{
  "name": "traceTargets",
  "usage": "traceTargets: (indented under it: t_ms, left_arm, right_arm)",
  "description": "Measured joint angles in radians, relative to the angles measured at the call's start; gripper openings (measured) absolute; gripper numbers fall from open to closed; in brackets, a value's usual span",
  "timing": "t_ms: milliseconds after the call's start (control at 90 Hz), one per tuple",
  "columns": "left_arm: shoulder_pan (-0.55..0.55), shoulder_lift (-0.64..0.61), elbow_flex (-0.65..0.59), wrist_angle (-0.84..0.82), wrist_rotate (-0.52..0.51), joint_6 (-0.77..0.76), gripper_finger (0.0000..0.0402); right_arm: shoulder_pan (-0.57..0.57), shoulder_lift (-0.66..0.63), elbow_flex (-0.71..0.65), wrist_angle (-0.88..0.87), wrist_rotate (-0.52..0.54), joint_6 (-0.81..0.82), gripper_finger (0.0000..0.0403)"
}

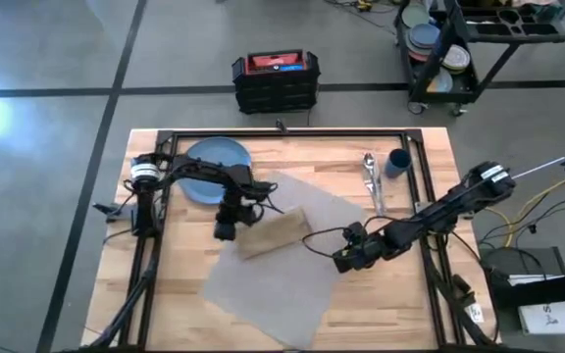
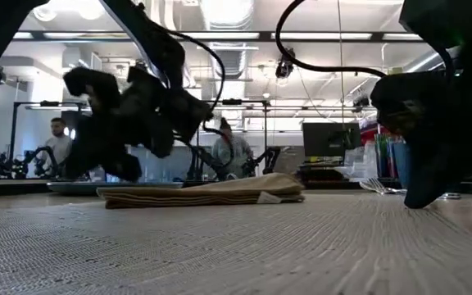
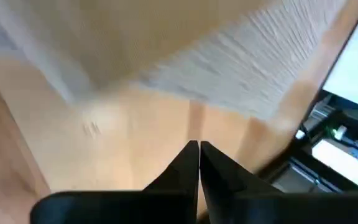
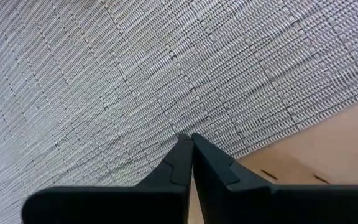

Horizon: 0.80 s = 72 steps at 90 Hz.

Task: Set table place
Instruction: Move the brown table napkin to the middle left of the table

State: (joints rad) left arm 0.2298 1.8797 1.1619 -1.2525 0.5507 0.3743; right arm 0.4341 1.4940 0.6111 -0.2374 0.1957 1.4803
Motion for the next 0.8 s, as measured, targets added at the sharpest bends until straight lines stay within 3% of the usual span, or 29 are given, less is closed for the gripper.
traceTargets:
  t_ms: [111,278,367,478,800]
  left_arm:
    - [0.000,-0.117,-0.001,0.110,0.008,-0.050,0.0000]
    - [-0.006,-0.263,-0.050,0.555,-0.072,-0.147,0.0000]
    - [-0.011,-0.292,-0.092,0.787,-0.147,-0.191,0.0000]
    - [-0.011,-0.269,-0.117,0.960,-0.190,-0.239,0.0000]
    - [-0.034,-0.116,-0.120,1.025,-0.202,-0.253,0.0000]
  right_arm:
    - [0.000,-0.017,0.010,-0.009,0.019,-0.009,0.0000]
    - [0.000,-0.033,0.026,0.001,0.071,-0.027,0.0000]
    - [-0.003,-0.033,0.033,0.006,0.100,-0.037,0.0000]
    - [-0.018,-0.031,0.036,0.011,0.134,-0.040,0.0000]
    - [-0.098,0.014,0.036,0.021,0.142,-0.088,0.0000]
